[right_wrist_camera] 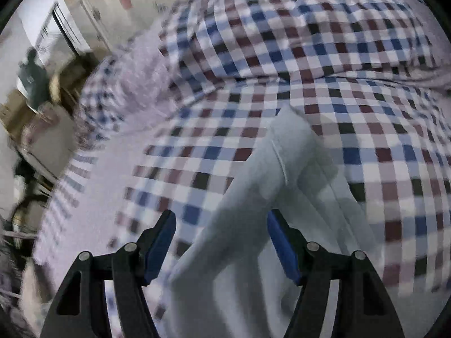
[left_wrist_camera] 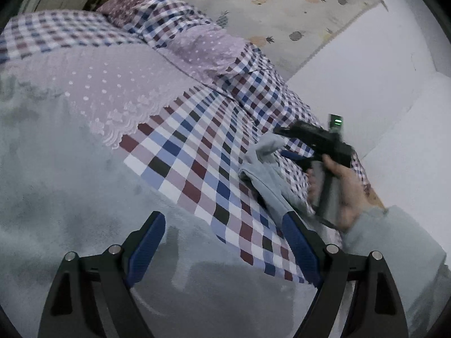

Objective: Fold clothes

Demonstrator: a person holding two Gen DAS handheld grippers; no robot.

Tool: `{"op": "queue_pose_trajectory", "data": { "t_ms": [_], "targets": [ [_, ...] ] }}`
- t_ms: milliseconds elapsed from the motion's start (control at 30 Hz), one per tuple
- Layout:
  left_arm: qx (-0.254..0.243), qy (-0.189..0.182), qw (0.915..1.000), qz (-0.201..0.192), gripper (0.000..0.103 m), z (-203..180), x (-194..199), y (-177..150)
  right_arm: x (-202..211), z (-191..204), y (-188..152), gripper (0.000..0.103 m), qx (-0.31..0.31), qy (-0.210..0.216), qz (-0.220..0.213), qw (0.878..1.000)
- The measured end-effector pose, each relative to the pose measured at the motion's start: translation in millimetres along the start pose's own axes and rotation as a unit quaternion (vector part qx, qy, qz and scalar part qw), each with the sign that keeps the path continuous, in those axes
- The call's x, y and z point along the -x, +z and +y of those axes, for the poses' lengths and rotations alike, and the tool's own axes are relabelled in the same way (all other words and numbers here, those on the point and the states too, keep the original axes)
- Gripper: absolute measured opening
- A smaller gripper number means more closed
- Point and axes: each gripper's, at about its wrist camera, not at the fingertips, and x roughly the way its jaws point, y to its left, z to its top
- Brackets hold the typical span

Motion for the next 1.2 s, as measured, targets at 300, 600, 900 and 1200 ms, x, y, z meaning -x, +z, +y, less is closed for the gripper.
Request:
{"op": "queue_pose_trajectory", "data": {
  "t_ms": [300,600,900,1200],
  "targets": [
    [0.044,-0.017,0.9988,-0.013,0.088,12.0,2.6,9.1,63.3,68.4,8.8,0.004,0.196,0.161,-0.106,0.961],
    [0.024,0.0,0.9997,0.002,0.088,2.4,-8.7,7.8,40.3,-6.4,33.1,0.069,0.067,-0.124,-0.033,0.989],
    [0.049,-0.001,0.9988,-0.003,0.088,8.0,-6.1,10.4,19.5,151.0,-88.5,0.065,0.427,-0.048,0.037,0.902],
    [0.065,-0.009,0.9978,-0.011,0.088,13.1,4.9,12.2,-24.9,162.5,-24.2,0.019,0.345,-0.027,0.022,0.938]
  ]
}}
